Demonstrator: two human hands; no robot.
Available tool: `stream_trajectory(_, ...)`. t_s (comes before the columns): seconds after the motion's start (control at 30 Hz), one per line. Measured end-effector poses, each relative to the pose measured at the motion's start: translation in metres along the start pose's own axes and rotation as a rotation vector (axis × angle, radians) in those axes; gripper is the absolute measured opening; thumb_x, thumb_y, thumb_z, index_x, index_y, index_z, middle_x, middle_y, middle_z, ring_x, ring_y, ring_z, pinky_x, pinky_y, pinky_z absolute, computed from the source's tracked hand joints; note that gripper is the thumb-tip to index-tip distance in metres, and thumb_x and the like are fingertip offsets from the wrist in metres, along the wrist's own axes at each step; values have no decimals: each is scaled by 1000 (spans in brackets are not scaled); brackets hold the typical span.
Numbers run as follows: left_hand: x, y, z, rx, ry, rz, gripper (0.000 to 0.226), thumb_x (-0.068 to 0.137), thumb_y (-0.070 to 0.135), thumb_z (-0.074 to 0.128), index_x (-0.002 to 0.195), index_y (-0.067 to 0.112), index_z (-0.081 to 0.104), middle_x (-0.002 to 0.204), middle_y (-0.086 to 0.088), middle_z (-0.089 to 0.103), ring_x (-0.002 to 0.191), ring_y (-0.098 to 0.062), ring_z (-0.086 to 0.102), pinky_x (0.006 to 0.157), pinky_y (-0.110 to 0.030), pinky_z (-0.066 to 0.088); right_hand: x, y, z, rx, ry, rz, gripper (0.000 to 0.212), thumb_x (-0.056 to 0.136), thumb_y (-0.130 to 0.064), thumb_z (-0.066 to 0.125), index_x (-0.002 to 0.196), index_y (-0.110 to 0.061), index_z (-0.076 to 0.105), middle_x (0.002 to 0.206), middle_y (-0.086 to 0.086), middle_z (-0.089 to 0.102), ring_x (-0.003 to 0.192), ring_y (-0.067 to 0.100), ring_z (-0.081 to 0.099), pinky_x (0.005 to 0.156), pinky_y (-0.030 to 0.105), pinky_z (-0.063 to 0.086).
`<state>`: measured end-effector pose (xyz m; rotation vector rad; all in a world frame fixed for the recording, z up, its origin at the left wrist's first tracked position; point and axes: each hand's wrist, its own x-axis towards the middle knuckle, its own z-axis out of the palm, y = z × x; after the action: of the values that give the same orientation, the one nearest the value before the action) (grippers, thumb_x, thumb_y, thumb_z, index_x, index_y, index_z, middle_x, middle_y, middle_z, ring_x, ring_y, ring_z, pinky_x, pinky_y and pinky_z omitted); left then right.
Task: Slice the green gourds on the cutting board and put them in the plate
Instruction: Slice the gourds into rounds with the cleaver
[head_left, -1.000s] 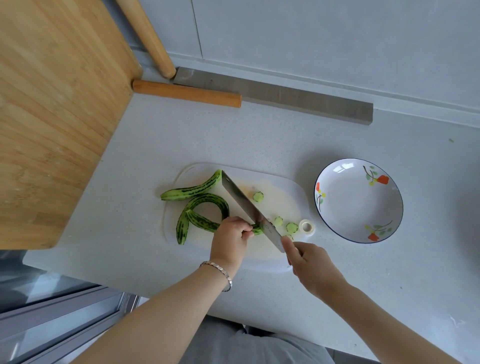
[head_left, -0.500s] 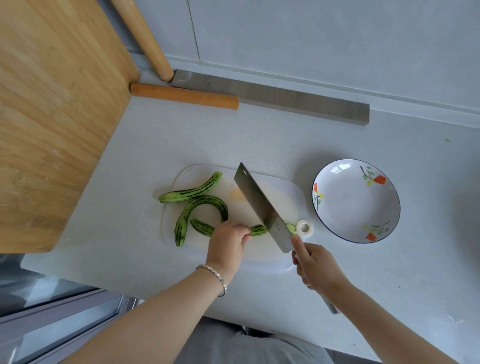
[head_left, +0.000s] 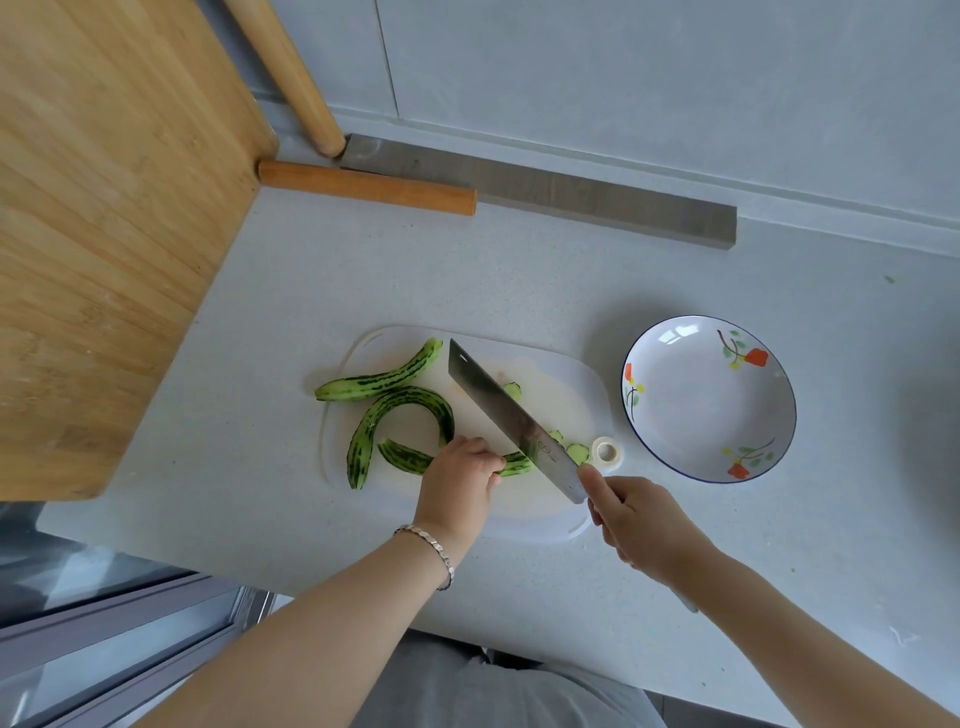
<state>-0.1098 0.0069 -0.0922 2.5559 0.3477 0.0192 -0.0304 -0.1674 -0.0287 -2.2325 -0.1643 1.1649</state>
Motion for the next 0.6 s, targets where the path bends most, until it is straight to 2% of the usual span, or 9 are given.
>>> stream_trajectory(0.07,0,1,-2,8,1,0,31,40,-8,88,63,7,72,58,-1,60,54,-24,57,46,-17,35,0,0,1,-11,-5,-8,53,90,-57,36,62,-12,42,46,-6,41,43,10,35,53,26,32)
stream_trajectory(0.13,1,1,-2,26,6,3,33,38,-7,89,61,8,72,57,0,60,53,-22,58,44,-16,32,-1,0,2,-30,-6,-15,53,90,-56,36,65,-10,41,50,-2,41,47,13,35,55,27,32)
stream_trajectory(0.4,1,2,1,32,22,28,34,35,-7,89,57,10,70,55,2,60,54,-21,59,40,-18,41,1,0,12,-75,0,-4,51,91,-56,35,68,-10,38,58,3,36,46,12,32,55,27,28)
stream_trajectory(0.5,-1,0,5,3,22,12,31,39,-10,87,58,9,71,57,1,63,55,-22,60,40,-20,44,4,3,20,-95,22,-5,51,92,-55,34,67,-10,37,61,4,37,52,16,29,54,27,26)
stream_trajectory(0.6,-2,-5,8,-36,13,-17,26,48,-10,85,65,5,73,63,-3,67,60,-26,63,43,-27,52,5,7,25,-33,22,17,52,92,-55,34,67,-11,38,56,2,35,50,16,28,54,27,27)
